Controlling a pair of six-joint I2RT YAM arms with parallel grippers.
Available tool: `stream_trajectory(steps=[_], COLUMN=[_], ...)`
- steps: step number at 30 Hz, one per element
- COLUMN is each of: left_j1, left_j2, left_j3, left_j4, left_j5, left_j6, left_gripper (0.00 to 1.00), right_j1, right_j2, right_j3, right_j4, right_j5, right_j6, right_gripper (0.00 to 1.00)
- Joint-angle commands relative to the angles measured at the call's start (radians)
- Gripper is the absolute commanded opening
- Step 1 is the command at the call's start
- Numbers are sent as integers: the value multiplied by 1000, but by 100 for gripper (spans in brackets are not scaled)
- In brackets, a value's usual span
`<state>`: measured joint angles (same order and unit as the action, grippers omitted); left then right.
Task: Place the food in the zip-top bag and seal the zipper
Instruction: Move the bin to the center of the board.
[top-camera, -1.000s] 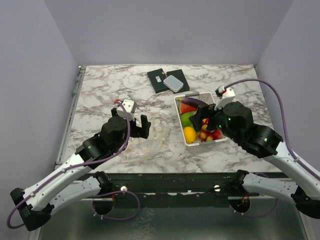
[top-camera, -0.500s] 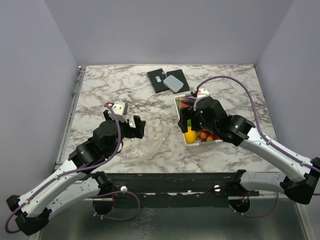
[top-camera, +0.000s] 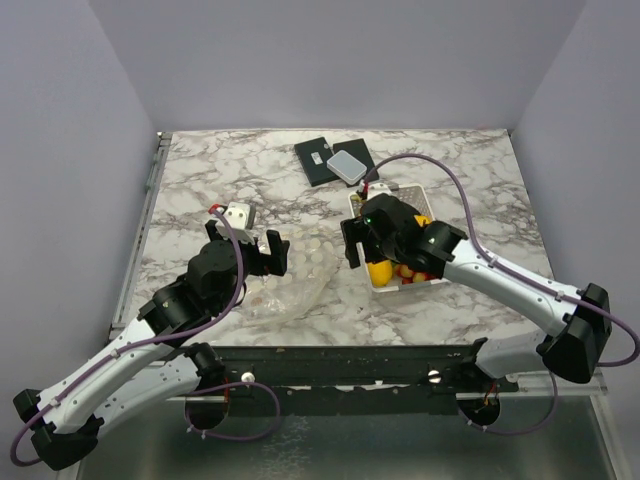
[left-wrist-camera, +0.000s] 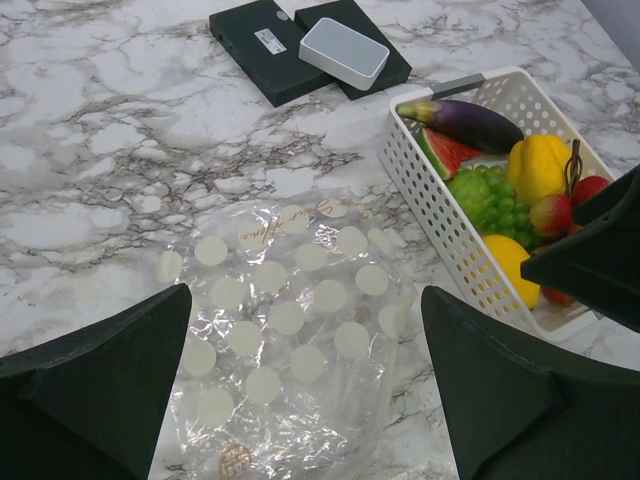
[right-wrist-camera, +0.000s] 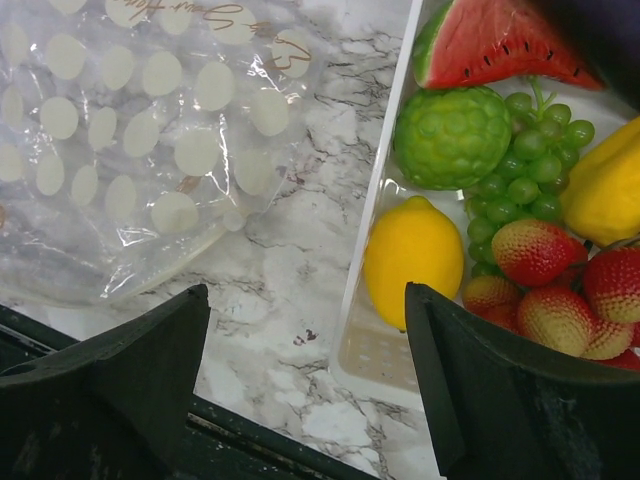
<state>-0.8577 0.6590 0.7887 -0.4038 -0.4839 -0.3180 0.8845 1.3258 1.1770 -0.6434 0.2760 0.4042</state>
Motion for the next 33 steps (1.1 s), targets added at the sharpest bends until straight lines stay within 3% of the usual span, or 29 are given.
stream_trajectory(steps=[1,10,15,33], left_j1=[1,2,1,1], left_j2=[-1,-2,-7,-6], left_j3=[-11,-12,-12,-13], left_j4=[-25,-30,-30,-31], left_j5=[-25,-25,-27,-18], left_j6=[-2,0,3,4], left_gripper=[99,99,99,99], right_j1=[6,5,5,-8], right_j2=[61,203,278,418], right_j3=[34,80,107,97], right_j4=[33,38,23,57], right_j5=[33,128,198,250], right_j6=[18,65,80,119], right_gripper=[84,78,68,48])
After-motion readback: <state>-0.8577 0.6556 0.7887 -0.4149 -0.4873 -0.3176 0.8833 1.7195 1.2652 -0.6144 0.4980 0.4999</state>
